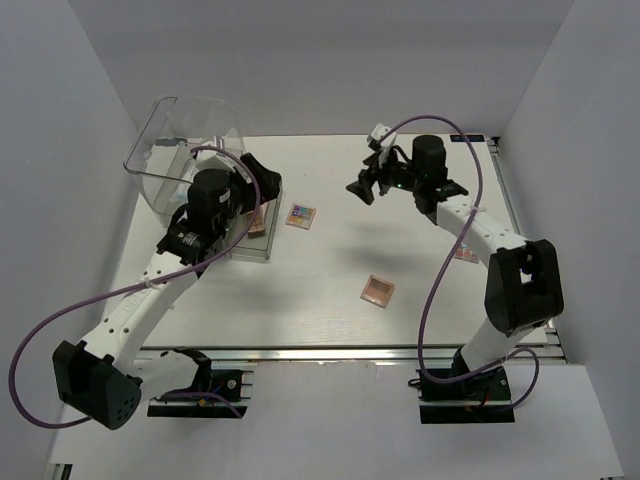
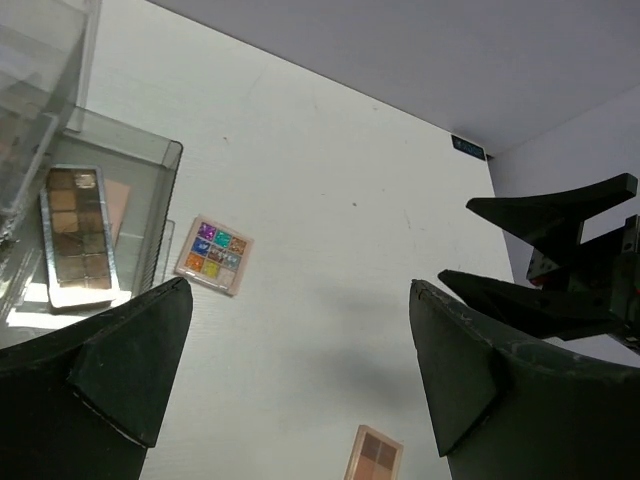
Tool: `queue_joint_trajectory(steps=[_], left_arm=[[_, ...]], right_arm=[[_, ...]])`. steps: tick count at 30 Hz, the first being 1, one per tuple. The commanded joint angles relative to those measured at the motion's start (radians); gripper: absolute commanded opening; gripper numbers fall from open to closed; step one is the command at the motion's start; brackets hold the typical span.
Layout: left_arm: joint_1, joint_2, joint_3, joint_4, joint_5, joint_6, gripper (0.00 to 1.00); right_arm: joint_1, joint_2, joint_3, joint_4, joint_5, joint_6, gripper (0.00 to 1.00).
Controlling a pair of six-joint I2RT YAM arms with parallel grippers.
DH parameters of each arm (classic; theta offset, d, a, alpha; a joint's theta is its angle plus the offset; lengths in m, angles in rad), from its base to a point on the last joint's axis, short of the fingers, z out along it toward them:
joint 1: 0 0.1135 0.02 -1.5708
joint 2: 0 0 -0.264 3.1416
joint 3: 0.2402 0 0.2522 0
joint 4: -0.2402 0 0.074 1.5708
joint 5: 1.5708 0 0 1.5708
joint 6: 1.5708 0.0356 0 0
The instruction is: Organize the makeup
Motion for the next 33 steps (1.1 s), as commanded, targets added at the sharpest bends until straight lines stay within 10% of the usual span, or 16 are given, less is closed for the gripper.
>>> queue_joint_trajectory(steps=[1, 12, 33], left_arm=[[-0.002, 0.031, 0.004, 0.064, 0.082, -0.001, 0.98], [-0.002, 0.261, 0.108, 0.024, 0.201, 0.069, 0.94], [-0.082, 0.915, 0.628, -0.32, -0.017, 0.351, 0.96]], right_arm=[[-0.042, -0.027, -0.006, -0.076, 0.045, -0.145, 0.89], [-0.197, -0.205, -0.172, -0.28, -0.023, 0.091, 0.68], [-0.238, -0.259, -0.256, -0.321, 0.006, 0.126, 0.76]])
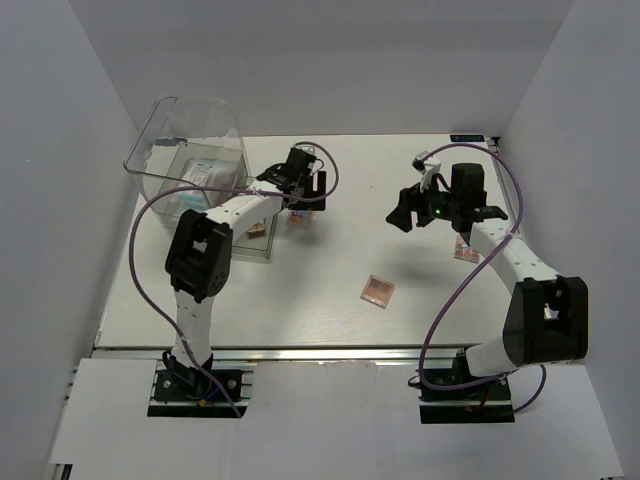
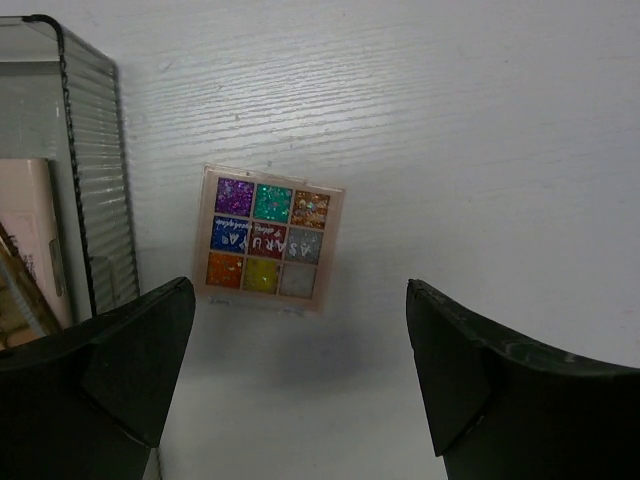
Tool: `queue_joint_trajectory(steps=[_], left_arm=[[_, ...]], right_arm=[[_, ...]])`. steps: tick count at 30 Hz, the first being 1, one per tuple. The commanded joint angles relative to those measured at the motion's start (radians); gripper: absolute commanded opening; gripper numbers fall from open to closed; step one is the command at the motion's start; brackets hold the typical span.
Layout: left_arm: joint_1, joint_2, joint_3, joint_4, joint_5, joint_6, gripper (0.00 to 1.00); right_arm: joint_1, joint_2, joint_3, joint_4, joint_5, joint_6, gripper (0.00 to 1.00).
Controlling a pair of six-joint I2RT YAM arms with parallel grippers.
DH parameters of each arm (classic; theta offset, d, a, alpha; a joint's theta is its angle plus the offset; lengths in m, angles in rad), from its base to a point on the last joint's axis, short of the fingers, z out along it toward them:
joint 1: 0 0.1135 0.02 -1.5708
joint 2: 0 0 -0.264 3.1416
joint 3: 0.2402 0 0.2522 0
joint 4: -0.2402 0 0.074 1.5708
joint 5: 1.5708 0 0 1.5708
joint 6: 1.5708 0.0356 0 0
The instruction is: Organize the makeup
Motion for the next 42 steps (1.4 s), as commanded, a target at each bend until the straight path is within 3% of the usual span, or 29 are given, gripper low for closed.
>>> queue_joint_trajectory(steps=[1, 7, 14, 34, 40, 42], left_arm=[[-0.006, 0.029, 0.07, -0.035, -0.046, 0.089, 0.96], [-0.006, 0.096, 0.085, 0.004, 0.0, 0.237, 0.97], [-0.006, 0.182, 0.168, -0.017, 0.01, 0.285, 0.98], [0.037, 0.204, 0.073, -0.022, 0.085, 0.229, 0.95], [0.037, 0.158, -0.034, 0.037, 0.095, 0.192, 0.72], [0.035, 0.138, -0.045, 0.044, 0.089, 0.185, 0.54]], right_arm=[[-0.008, -0.024, -0.011, 0.006, -0.004, 0.01, 0.76], [-0.011, -0.029, -0.026, 0.013, -0.008, 0.013, 0.77], [-0.02, -0.021, -0.027, 0.011, -0.011, 0.01, 0.77], [-0.043, 0.01, -0.006, 0.005, -0.025, 0.012, 0.77], [-0.046, 0.007, -0.008, 0.002, -0.027, 0.013, 0.77], [-0.046, 0.007, -0.008, 0.002, -0.028, 0.016, 0.77]])
